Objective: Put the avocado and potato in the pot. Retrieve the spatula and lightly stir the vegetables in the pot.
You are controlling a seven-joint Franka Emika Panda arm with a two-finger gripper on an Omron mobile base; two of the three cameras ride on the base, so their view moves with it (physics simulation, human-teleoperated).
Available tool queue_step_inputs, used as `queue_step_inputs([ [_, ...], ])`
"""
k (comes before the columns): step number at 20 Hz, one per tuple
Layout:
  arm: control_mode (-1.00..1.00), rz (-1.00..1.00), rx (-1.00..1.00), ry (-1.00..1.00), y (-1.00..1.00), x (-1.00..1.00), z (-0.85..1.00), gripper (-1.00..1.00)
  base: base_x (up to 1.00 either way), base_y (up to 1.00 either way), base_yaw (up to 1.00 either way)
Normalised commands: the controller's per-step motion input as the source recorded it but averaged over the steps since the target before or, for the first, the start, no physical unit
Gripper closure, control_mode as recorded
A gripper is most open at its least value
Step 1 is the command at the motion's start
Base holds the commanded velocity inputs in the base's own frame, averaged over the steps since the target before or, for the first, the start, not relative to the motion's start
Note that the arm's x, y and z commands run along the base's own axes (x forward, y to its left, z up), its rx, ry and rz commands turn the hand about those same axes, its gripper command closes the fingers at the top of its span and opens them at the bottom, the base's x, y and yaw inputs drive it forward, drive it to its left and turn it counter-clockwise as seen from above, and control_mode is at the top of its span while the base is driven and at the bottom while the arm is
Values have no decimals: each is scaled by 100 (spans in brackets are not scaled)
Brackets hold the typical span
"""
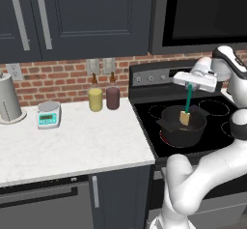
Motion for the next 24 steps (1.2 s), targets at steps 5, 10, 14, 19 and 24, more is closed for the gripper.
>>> queue_step_inputs([
  [5, -100, 8, 14, 0, -19, 23, -67, 100, 0, 0, 0],
  [10, -100, 8, 11, 0, -23, 28, -77, 100, 0, 0, 0],
  [14, -100, 8, 5, 0, -21, 35, -64, 100, 0, 0, 0],
  [19, -100, 7, 9, 3, -20, 14, -33, 100, 0, 0, 0],
  [24, -100, 3, 16, 16, -6, 0, -5, 100, 0, 0, 0],
])
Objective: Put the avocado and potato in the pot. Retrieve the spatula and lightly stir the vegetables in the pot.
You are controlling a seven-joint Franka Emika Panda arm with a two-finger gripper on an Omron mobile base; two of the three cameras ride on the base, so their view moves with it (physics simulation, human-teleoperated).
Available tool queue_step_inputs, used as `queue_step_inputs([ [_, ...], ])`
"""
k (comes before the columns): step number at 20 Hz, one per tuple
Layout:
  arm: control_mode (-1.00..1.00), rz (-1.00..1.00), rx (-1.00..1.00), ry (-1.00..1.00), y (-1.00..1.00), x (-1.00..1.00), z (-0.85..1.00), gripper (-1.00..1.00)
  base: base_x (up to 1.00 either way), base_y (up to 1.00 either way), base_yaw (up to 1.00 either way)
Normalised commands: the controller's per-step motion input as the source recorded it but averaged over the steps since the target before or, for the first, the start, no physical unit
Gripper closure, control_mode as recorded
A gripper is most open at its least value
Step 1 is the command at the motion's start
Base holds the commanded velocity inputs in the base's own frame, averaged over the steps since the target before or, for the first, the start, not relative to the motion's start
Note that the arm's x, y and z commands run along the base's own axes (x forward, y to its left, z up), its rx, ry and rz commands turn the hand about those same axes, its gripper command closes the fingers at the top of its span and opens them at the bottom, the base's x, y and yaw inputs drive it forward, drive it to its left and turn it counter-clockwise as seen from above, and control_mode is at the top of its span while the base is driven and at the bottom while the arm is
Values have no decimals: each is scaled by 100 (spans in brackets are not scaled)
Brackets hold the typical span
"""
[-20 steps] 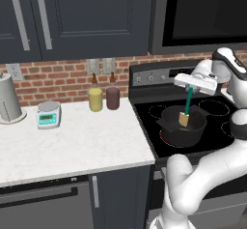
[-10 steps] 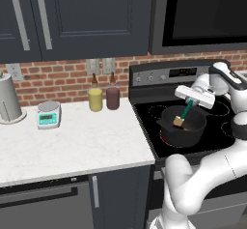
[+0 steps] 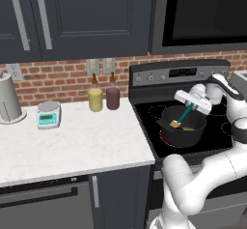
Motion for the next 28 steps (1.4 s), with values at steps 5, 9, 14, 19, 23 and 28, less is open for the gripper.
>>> queue_step_inputs([
  [5, -100, 0, 9, 16, -25, -1, 0, 100, 0, 0, 0],
  [9, -100, 0, 5, 21, -36, -3, 0, 100, 0, 0, 0],
  [14, -100, 0, 0, 15, -27, -3, 1, 100, 0, 0, 0],
  [19, -100, 0, -4, 10, -5, -16, 0, 100, 0, 0, 0],
  [23, -100, 0, -8, 9, 0, -3, 0, 100, 0, 0, 0],
  [28, -100, 0, -10, 4, 0, 0, 0, 100, 0, 0, 0],
])
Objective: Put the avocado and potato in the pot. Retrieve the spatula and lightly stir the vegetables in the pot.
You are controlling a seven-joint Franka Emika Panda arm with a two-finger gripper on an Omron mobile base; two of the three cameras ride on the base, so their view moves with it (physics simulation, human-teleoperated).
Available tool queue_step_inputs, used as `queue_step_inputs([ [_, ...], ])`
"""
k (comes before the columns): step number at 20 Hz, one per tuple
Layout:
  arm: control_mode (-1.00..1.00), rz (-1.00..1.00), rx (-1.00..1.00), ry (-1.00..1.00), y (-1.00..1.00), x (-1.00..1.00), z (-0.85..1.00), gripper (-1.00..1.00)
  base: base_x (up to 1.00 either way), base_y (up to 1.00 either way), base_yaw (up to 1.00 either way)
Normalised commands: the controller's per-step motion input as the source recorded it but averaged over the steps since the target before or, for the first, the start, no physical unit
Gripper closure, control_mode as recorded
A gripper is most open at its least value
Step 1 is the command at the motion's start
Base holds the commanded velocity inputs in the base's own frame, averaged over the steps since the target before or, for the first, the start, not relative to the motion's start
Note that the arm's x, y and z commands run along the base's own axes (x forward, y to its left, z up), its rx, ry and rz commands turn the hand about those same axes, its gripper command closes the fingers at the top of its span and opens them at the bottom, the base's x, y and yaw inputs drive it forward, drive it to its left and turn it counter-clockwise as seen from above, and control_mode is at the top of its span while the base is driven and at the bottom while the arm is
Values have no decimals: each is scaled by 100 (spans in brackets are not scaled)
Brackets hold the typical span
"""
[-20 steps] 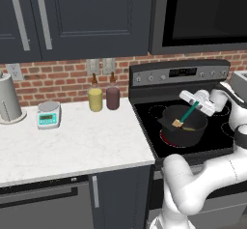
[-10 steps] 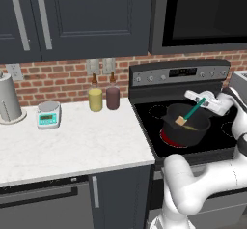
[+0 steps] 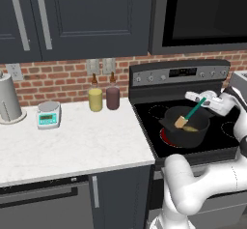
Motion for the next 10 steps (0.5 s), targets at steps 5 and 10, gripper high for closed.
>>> queue_step_inputs([
  [5, -100, 0, -9, 0, 0, 6, 1, 100, 0, 0, 0],
  [10, -100, 0, -5, 3, 2, 0, 0, 100, 0, 0, 0],
])
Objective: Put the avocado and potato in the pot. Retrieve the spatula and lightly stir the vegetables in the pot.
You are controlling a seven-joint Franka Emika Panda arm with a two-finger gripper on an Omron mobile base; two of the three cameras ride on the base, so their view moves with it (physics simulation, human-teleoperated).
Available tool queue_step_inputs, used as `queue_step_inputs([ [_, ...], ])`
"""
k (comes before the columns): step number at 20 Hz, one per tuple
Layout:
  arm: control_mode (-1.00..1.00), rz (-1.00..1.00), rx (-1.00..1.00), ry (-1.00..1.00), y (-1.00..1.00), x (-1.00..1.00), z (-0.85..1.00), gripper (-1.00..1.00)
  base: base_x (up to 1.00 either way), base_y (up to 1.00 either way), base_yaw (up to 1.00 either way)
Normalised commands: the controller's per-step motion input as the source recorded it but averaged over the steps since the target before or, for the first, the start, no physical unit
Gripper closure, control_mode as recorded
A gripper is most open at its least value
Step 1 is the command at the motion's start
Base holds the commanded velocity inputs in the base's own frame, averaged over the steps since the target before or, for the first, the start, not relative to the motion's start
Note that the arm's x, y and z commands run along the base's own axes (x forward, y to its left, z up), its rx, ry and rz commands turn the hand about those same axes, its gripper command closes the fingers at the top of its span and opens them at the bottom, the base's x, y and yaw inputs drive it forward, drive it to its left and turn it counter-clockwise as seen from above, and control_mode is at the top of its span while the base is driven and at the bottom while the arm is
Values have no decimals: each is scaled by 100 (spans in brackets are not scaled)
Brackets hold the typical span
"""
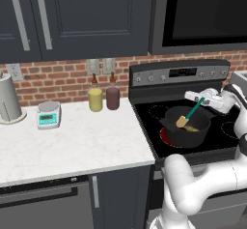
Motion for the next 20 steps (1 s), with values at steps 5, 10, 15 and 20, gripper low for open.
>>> queue_step_inputs([
  [5, -100, 14, 0, 2, 10, 1, 13, 100, 0, 0, 0],
  [10, -100, 14, 0, 7, 2, 0, 15, 100, 0, 0, 0],
  [15, -100, 9, -2, 3, 0, -3, 24, 100, 0, 0, 0],
  [20, -100, 5, -11, 0, 0, -14, 41, 100, 0, 0, 0],
])
